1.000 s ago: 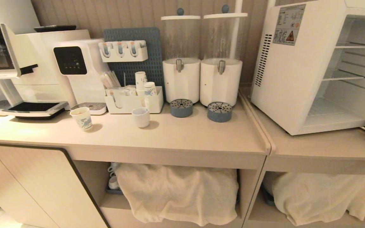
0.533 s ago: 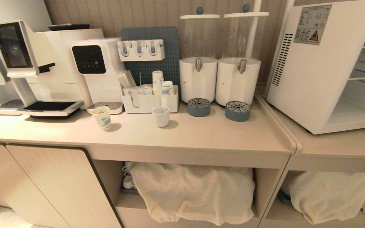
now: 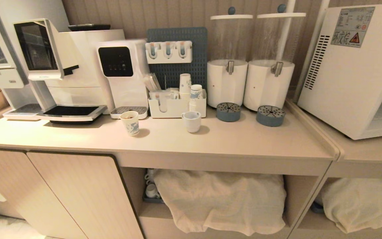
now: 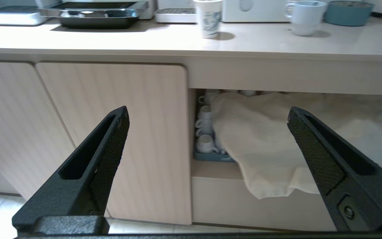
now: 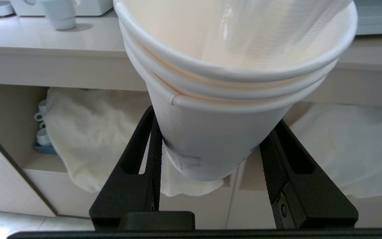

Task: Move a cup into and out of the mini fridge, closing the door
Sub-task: Place the paper cup on the table

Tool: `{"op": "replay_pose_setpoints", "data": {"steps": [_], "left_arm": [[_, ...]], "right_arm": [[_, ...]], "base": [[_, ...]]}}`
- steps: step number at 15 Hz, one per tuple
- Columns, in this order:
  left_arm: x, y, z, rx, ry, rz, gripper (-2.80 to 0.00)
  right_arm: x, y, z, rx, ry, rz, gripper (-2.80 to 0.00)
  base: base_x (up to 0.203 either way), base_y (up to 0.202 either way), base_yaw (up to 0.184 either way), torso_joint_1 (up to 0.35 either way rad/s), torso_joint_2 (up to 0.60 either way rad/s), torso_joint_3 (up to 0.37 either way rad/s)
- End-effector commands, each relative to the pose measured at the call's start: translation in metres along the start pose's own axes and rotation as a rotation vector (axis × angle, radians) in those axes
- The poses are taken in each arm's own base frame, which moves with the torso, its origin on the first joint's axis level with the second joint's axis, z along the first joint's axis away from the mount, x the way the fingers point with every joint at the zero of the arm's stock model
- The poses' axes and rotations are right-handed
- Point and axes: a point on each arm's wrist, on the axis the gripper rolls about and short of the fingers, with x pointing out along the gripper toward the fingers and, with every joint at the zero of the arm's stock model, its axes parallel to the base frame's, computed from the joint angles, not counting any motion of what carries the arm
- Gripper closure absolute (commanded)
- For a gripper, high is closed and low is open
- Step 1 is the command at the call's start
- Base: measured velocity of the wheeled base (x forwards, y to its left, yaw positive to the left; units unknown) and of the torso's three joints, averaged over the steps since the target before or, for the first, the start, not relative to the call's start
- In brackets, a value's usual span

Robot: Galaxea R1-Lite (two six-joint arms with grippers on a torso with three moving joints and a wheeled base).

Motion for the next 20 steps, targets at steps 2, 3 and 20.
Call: {"op": "replay_pose_setpoints", "data": {"steps": [2,3,20], "left_arm": [[0.001,0.0,-0.004,-0.001,0.015,0.0,-2.8],[0.001,0.0,-0.004,-0.001,0.015,0.0,-2.8],[0.001,0.0,-0.004,-0.001,0.015,0.0,-2.8]], "right_arm": [[0.0,0.0,0.0,0.001,0.003,0.0,0.0],[0.0,0.0,0.001,0.001,0.002,0.0,0.0],[0.115,-0.016,0.224,0.299,0.084,-0.12,0.0]], "base": [[0.0,0.148,-0.004,0.004,0.01,0.003],[0.0,0.067,0.008,0.005,0.0,0.005],[0.0,0.0,0.0,0.0,0.0,0.0]]}}
